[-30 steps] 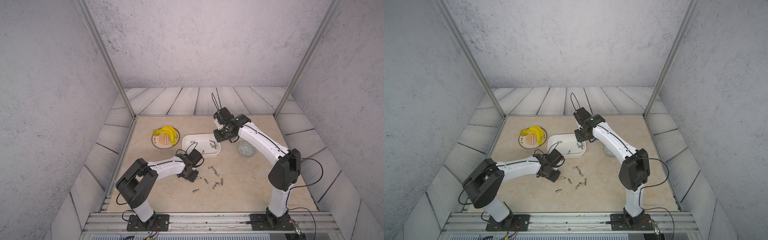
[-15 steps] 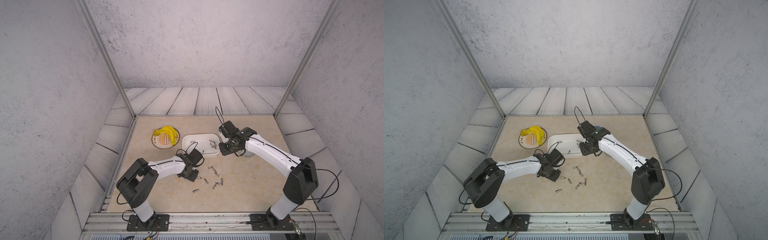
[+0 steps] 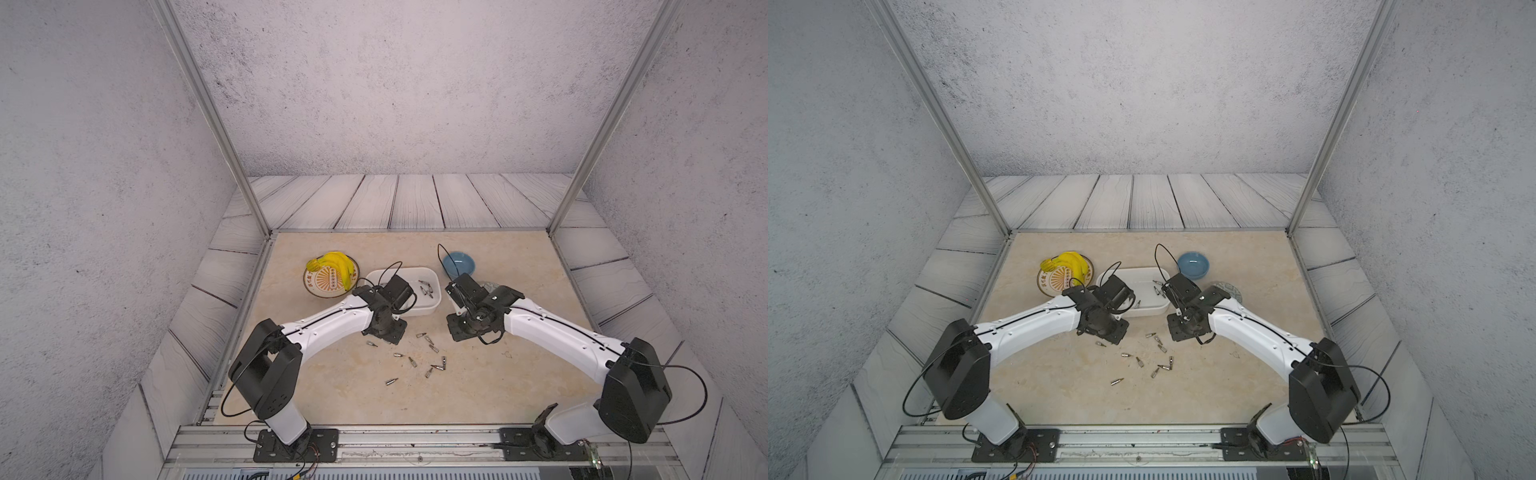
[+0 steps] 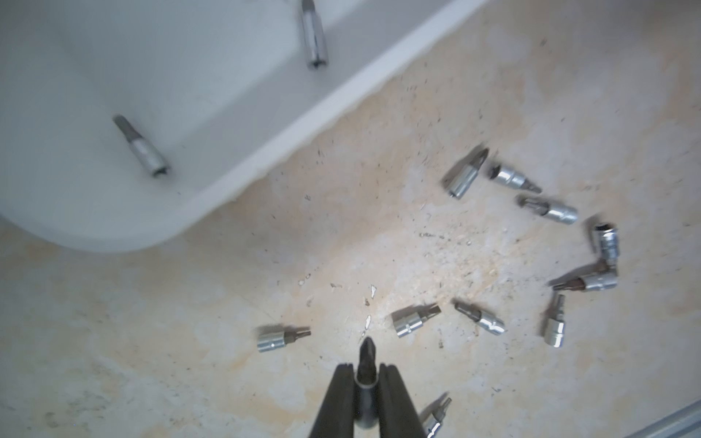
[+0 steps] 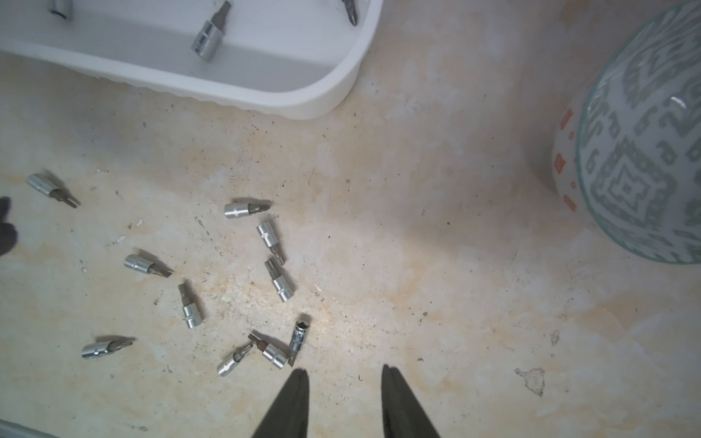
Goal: Put the bit on the desktop into the storage box
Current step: Pick up the screwdriver bit from the center of the board, then place the screwdriver bit in the storage box.
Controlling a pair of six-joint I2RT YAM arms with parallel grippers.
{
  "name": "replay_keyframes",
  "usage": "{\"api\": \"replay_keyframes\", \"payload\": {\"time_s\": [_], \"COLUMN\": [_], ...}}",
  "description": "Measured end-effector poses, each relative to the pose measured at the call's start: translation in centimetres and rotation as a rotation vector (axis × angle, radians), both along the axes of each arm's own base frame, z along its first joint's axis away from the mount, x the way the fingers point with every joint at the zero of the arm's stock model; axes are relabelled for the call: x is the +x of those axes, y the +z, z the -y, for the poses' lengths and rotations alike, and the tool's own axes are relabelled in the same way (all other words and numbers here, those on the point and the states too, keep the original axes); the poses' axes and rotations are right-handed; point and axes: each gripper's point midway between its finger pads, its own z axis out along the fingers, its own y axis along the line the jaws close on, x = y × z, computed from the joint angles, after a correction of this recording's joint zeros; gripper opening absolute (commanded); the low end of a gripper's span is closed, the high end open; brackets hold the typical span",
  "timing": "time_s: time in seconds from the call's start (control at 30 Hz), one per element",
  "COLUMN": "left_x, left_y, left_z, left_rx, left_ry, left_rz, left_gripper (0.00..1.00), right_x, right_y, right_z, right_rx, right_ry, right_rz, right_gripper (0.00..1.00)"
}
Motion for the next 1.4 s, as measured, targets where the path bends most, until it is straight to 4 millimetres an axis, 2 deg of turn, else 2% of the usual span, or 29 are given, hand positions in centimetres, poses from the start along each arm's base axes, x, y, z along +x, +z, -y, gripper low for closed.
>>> {"api": "replay_keyframes", "payload": {"time_s": [0.17,0.23,0.37,0.47,0.57,0.7,0.8,1.17,1.4], "left_x": [2.5,4.1,7.4,10.2,12.0,12.6,12.7,15.2,15.3], "left_y": [3.7,4.9,5.6,4.2,1.3,-2.9,-4.7,-5.1,-7.1], "left_z": [-0.1,-0.1,0.4,1.1,1.5,1.8,1.8,3.1,2.9], "left_rx": [-0.021,-0.036,-0.05,-0.035,-0.006,0.027,0.042,0.003,0.018], "left_ry": [0.013,0.02,0.027,0.03,0.033,0.037,0.039,0.045,0.051], "left_rz": [0.049,0.071,0.087,0.071,0.031,-0.045,-0.075,-0.048,-0.082], "left_gripper": [0.0,0.0,0.0,0.0,0.0,0.0,0.0,0.0,0.0], "right_x": [-0.5,-0.9,-1.5,-1.9,-2.2,-2.6,-2.9,-3.6,-4.0], "right_y": [0.4,0.4,-0.4,-1.1,-1.7,-2.3,-2.8,-7.1,-8.6], "right_z": [0.4,0.6,0.8,0.9,0.9,0.6,0.2,-1.2,-2.3], "right_rx": [0.026,0.04,0.05,0.053,0.057,0.06,0.065,0.018,0.004], "right_ry": [-0.021,-0.028,-0.04,-0.048,-0.053,-0.049,-0.04,-0.029,-0.006], "right_rz": [0.017,0.016,-0.002,-0.02,-0.03,-0.036,-0.037,-0.112,-0.136], "right_gripper": [0.37,0.37,0.37,0.37,0.37,0.37,0.37,0.37,0.37]}}
